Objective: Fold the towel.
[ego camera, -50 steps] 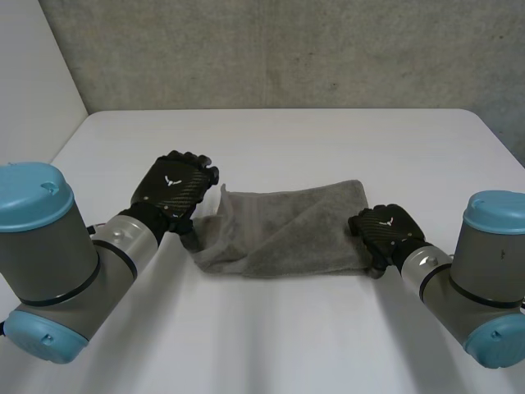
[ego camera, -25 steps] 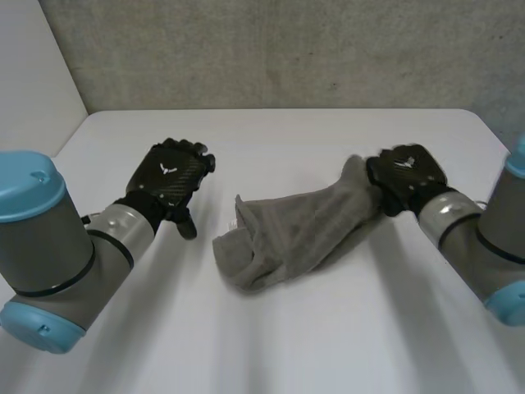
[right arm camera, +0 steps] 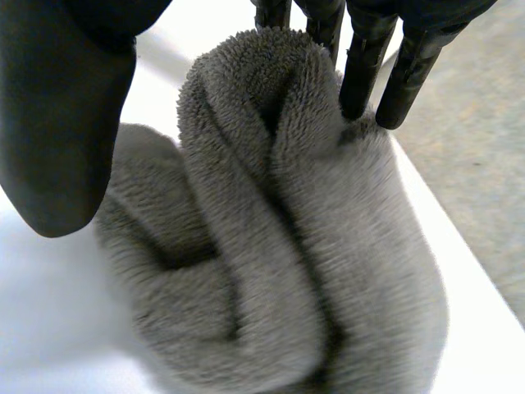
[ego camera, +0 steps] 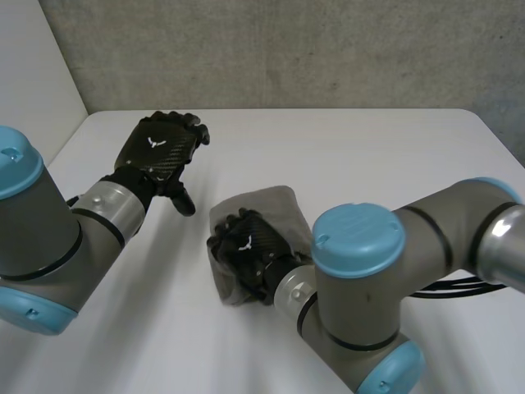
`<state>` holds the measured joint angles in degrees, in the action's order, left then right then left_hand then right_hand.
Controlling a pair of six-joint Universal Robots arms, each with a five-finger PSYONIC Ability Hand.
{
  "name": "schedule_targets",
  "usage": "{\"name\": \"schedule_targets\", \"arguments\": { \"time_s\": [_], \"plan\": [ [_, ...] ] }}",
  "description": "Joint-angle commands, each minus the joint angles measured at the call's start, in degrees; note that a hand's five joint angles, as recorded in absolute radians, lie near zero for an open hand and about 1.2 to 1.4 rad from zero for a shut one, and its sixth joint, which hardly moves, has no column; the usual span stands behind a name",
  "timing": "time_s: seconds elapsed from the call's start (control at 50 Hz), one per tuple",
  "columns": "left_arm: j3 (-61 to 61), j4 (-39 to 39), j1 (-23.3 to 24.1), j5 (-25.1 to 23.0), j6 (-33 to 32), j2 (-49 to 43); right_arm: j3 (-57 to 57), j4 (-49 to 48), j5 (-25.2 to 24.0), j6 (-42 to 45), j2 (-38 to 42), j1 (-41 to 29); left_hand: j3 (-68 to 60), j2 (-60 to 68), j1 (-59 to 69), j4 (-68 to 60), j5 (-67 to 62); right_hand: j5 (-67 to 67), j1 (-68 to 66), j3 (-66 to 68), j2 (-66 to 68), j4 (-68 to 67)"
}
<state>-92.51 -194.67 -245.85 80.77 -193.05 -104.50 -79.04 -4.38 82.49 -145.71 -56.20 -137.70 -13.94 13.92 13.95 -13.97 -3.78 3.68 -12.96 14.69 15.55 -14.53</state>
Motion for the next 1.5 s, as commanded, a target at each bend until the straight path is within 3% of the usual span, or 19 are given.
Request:
{"name": "schedule_targets", "arguments": {
  "time_s": [0.02, 0.14, 0.26, 0.44, 0.64, 0.68, 0.92, 1.32, 1.5],
  "plan": [
    [3.0, 0.1, 0.4, 0.1, 0.2, -0.3, -4.4, 0.0, 1.5, -3.1, -9.2, 2.8, 0.7, -0.7, -0.7, 0.7, 0.5, -3.7, 3.0, -4.7, -5.5, 4.5],
    [6.8, 0.2, 1.3, 0.1, 6.4, -1.5, -5.4, 2.0, 1.0, -10.9, -17.2, 10.9, 0.5, -0.5, -0.5, 0.6, 0.4, -3.7, 3.0, -4.7, -5.5, 4.5],
    [8.3, 0.4, 2.4, 0.1, 11.3, -3.3, -3.9, 4.6, -0.8, -15.8, -17.6, 16.1, 0.4, -0.3, -0.4, 0.4, 0.2, -3.7, 3.0, -4.7, -5.5, 4.5],
    [12.7, 2.8, 5.0, 2.0, 15.9, -9.1, -1.2, 6.0, -7.6, -24.5, -16.6, 22.2, 0.2, -0.2, -0.2, 0.2, 0.0, -3.7, 3.0, -4.7, -5.5, 4.5],
    [18.8, 9.3, 8.9, 9.4, 18.9, -20.1, 8.4, 10.0, -9.6, -29.5, -3.2, 21.9, -0.1, 0.2, 0.1, -0.1, -0.3, -3.7, 3.0, -4.7, -5.5, 4.5],
    [18.9, 11.1, 9.8, 11.8, 18.9, -22.5, 13.0, 13.4, -10.1, -29.7, 2.6, 21.3, -0.1, 0.2, 0.1, -0.1, -0.3, -3.7, 3.0, -4.7, -5.5, 4.5],
    [10.9, 12.1, 11.3, 17.5, 18.4, -22.2, 16.4, 17.4, -9.8, -28.8, 12.5, 20.0, -0.1, 0.2, 0.1, -0.1, -0.3, -3.7, 3.0, -4.7, -5.5, 4.5],
    [8.1, 11.4, 11.4, 17.1, 18.1, -18.5, 9.0, 12.2, -9.1, -25.4, 6.2, 20.0, 0.7, -0.7, -0.7, 0.7, 0.5, -3.7, 3.0, -4.7, -5.5, 4.5],
    [10.0, 11.4, 11.4, 17.2, 17.9, -9.0, 7.4, 10.8, -6.9, -26.2, -6.2, 20.9, 1.0, -1.0, -1.0, 1.1, 0.9, -3.7, 3.0, -4.7, -5.5, 4.5]
  ]
}}
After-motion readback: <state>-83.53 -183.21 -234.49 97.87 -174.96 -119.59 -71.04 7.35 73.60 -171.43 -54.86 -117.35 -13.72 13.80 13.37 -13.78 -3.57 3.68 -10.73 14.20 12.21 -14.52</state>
